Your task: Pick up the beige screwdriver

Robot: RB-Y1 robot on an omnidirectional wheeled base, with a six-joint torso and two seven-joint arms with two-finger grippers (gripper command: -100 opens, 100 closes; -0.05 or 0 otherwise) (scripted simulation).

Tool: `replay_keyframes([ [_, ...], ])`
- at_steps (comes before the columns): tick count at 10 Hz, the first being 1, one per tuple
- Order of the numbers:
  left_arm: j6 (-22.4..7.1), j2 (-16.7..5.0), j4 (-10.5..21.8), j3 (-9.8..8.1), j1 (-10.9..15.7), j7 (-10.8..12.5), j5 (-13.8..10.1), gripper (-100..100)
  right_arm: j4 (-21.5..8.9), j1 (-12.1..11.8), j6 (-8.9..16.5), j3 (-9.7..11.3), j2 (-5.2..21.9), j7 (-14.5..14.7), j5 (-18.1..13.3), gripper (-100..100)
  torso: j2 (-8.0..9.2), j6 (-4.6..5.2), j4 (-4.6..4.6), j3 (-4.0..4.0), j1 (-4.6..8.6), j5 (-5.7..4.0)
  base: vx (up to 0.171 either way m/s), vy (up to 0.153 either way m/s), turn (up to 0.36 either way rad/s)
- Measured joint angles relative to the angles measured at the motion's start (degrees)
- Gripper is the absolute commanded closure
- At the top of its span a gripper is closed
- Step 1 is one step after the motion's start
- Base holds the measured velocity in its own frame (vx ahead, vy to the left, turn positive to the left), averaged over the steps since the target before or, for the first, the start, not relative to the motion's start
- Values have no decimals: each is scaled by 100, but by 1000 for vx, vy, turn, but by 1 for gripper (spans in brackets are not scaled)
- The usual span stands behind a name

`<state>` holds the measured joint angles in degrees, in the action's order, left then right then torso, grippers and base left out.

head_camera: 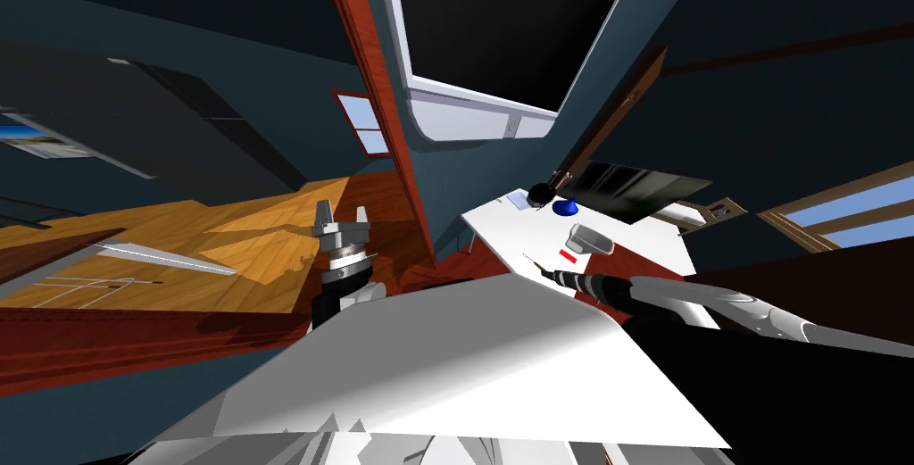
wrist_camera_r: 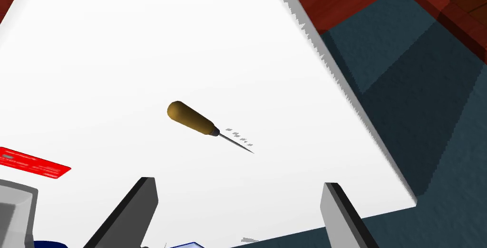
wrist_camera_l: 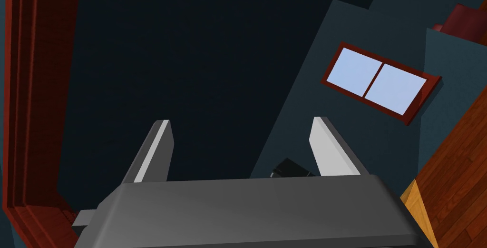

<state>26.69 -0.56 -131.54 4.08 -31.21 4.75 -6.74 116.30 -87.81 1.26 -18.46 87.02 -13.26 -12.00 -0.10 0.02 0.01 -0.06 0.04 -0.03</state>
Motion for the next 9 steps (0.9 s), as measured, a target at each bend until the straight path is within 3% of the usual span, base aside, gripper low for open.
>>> replay_keyframes([
  [8, 0, 0, 0, 0, 0, 0, 0, 0, -238, -492, 254, 47, 1275, -187, 8, -100, 4, 2, -1, 2, 1, 0, 15, -20, 79],
  [9, 0, 0, 0, 0, 0, 0, 0, 0, -293, -640, 275, 2, 1437, -218, 13, -100, 2, 0, -1, 1, 4, -1, 12, -32, 65],
])
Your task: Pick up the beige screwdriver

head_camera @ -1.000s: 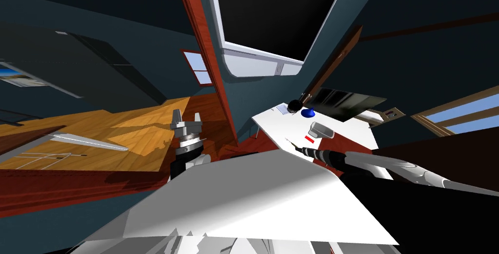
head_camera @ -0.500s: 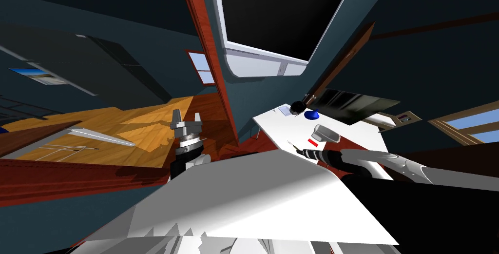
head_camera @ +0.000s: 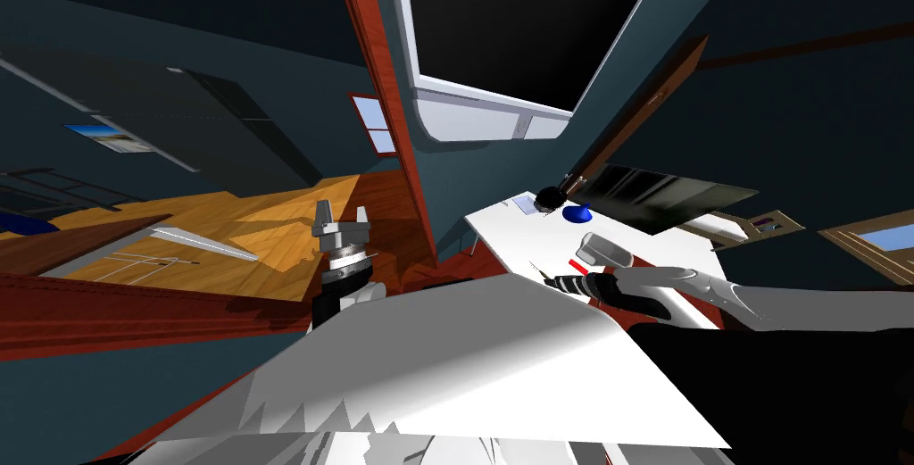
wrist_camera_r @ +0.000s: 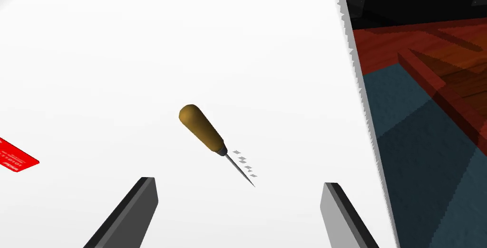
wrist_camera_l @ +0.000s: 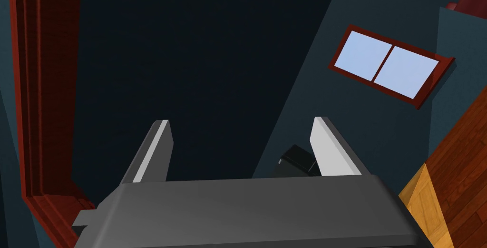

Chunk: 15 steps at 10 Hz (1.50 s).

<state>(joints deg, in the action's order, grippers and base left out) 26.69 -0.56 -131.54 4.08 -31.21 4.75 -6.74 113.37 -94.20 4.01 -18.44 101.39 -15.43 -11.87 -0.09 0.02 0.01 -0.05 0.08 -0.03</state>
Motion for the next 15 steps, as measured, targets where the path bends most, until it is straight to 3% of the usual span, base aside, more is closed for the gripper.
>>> replay_keyframes([
  [2, 0, 0, 0, 0, 0, 0, 0, 0, -79, -24, 66, 129, 347, -74, -10, -100, 2, -1, 0, 1, -1, 0, 9, -26, 91],
  [4, 0, 0, 0, 0, 0, 0, 0, 0, -126, -296, 130, -3, 710, -118, 34, -100, 1, 0, 0, 0, 1, 0, 10, -34, 74],
  [5, 0, 0, 0, 0, 0, 0, 0, 0, -147, -267, 157, 82, 881, -211, -54, -100, 3, 2, -1, 1, -1, -1, 6, -32, 109],
  [6, 0, 0, 0, 0, 0, 0, 0, 0, -185, -362, 175, 63, 1033, -72, 165, -100, 3, 1, -1, 2, 0, 0, 4, -32, 50],
  [7, 0, 0, 0, 0, 0, 0, 0, 0, -221, -536, 186, -57, 1201, -142, 55, -100, 4, 3, -1, 2, -1, -1, 0, -37, 96],
  [8, 0, 0, 0, 0, 0, 0, 0, 0, -251, -482, 206, 66, 1360, -174, 93, -100, 5, 1, -1, 3, 1, 0, -1, -31, 48],
  [10, 0, 0, 0, 0, 0, 0, 0, 0, -324, -768, 246, -91, 1675, -283, 34, -100, 7, 2, -2, 4, -1, 0, -3, -29, 62],
  [13, 0, 0, 0, 0, 0, 0, 0, 0, -391, -760, 276, 43, 2073, -309, 96, -100, 7, 5, -2, 4, -2, 0, -1, -32, 64],
  [15, 0, 0, 0, 0, 0, 0, 0, 0, -471, -892, 299, 46, 2409, -359, 116, -100, 10, 3, -3, 6, 2, -1, -9, -39, 78],
])
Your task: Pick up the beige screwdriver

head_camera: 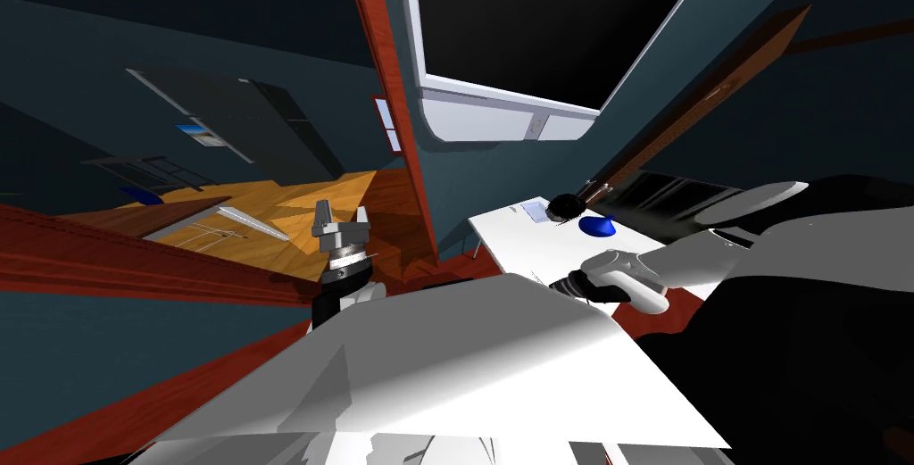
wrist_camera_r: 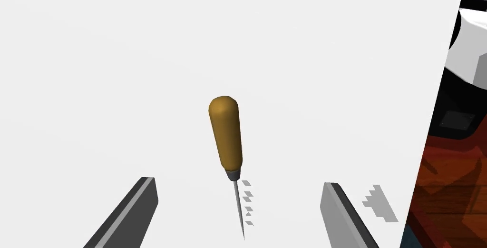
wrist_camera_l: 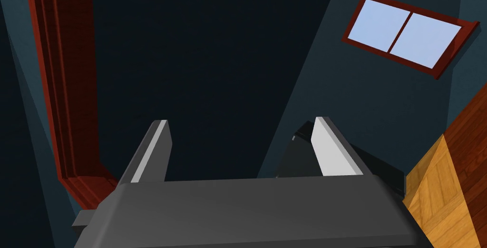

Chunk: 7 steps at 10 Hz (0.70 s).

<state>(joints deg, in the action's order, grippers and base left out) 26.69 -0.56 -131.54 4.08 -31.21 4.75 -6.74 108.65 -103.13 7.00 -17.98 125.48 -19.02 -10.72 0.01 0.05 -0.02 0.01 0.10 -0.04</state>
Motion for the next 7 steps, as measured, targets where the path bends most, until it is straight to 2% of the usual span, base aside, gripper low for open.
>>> replay_keyframes([
  [6, 0, 0, 0, 0, 0, 0, 0, 0, -152, -205, 33, 59, 765, -112, 60, -100, 1, 3, -1, 1, -4, 1, -6, -31, 54],
  [7, 0, 0, 0, 0, -1, 0, 0, 0, -152, -204, 34, 63, 774, -115, 62, 0, 0, 4, -1, 1, -9, 2, 0, 0, 0],
])
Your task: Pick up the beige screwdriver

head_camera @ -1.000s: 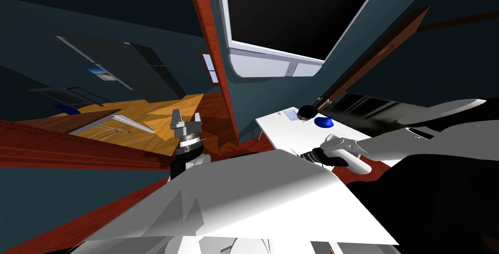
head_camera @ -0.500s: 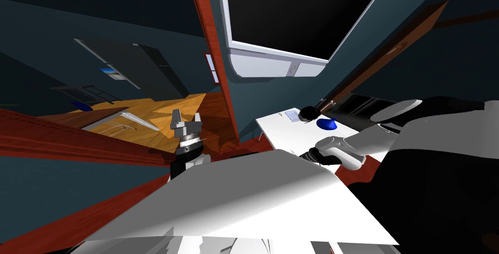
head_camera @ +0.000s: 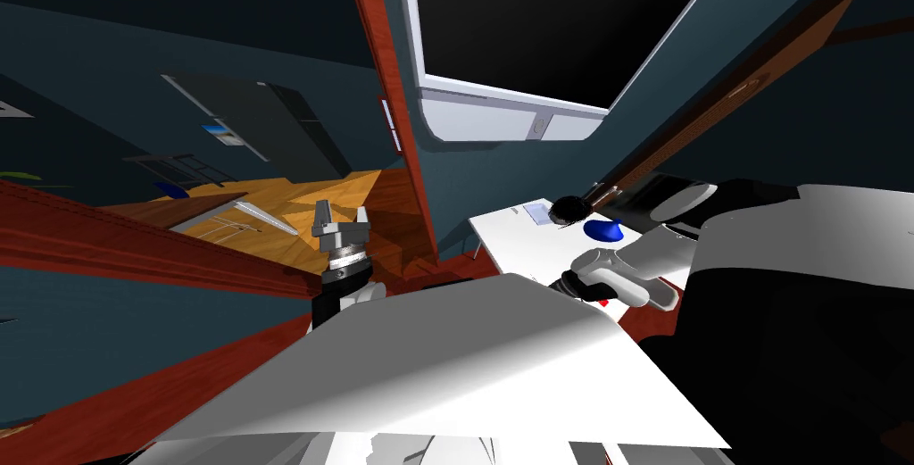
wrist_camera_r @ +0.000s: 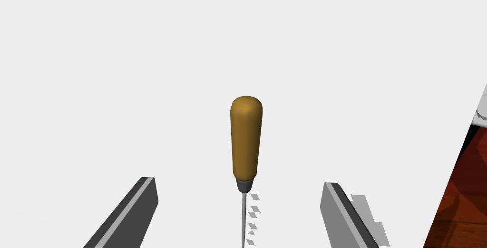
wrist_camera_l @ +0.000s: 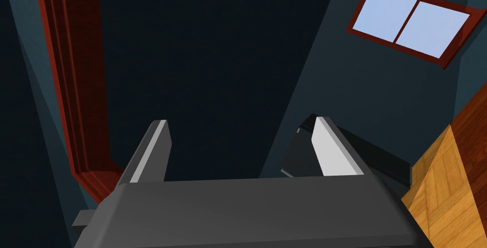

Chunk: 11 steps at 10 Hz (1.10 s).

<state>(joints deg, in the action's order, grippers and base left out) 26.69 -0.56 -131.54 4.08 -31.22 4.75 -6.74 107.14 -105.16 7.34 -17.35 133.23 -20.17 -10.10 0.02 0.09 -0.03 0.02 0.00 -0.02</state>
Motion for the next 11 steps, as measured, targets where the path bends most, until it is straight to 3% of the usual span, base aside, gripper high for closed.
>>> replay_keyframes([
  [1, 0, 0, 0, 0, 0, 0, 0, 0, 0, 0, 0, 0, -1, 0, 0, -100, 0, 0, 0, 0, -4, 1, -13, -30, -15],
  [6, 0, 0, 0, 0, 0, 0, 0, 0, 29, -392, 413, -383, 627, -296, 186, -100, 5, 0, -1, 3, 15, -4, -17, -50, -6],
  [7, 0, 0, 0, 0, 0, 0, 0, 0, 29, -401, 430, -393, 636, -307, 189, 100, 2, 0, -1, 1, 5, -1, 0, 0, 0],
  [11, 0, 0, 0, 0, 0, 0, 0, 0, 31, -400, 427, -392, 635, -307, 189, 100, -1, 0, 1, -1, 0, -1, 0, 0, 0],
])
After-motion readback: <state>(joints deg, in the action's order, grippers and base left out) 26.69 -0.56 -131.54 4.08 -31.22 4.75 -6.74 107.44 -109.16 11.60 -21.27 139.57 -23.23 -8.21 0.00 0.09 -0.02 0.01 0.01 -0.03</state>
